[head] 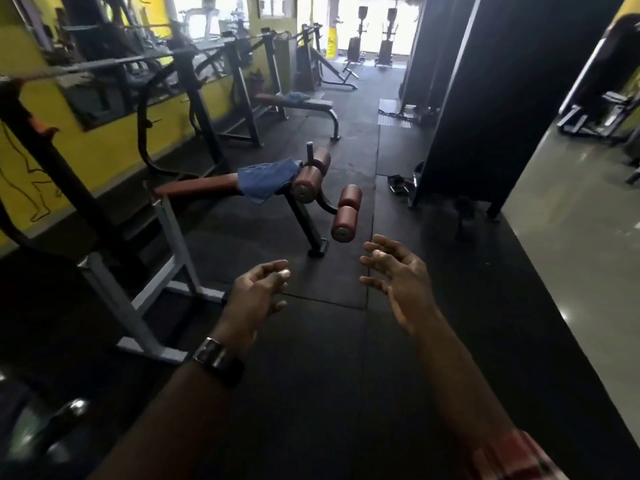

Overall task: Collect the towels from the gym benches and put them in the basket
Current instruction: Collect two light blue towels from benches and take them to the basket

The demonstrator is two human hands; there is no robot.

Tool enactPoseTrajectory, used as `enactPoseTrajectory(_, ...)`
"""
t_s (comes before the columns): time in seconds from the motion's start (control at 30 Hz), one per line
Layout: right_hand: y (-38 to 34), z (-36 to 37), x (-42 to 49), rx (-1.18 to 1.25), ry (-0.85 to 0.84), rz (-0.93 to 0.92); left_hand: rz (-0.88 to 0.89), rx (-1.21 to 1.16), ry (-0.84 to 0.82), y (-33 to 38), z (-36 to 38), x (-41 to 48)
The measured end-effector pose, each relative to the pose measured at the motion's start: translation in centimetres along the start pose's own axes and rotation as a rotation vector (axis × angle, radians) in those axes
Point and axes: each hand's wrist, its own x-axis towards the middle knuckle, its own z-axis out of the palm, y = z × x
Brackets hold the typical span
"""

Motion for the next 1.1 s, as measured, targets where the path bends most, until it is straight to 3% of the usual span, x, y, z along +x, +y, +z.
enactPoseTrajectory(0.17, -2.3, -1.7, 13.3, 0.034, -0.040, 0.020, 0.007, 0.001, 0.020, 2.5, 7.0, 10.9)
enactPoseTrajectory(0.4, -0.1, -2.4, 31.6, -0.013, -0.088, 0.069, -0.014, -0.039, 0.066, 3.3, 13.2, 28.2)
enactPoseTrajectory(0.73, -0.7, -1.9, 60.1, -0.094, -0.059, 0.138, -0.109, -0.080, 0.111, 6.9, 18.8, 58.1)
enactPoseTrajectory(1.1, 2.0, -1.3, 86.6, -0.114, -0.119, 0.221, -0.187, -0.058, 0.209, 7.3, 21.9, 82.1)
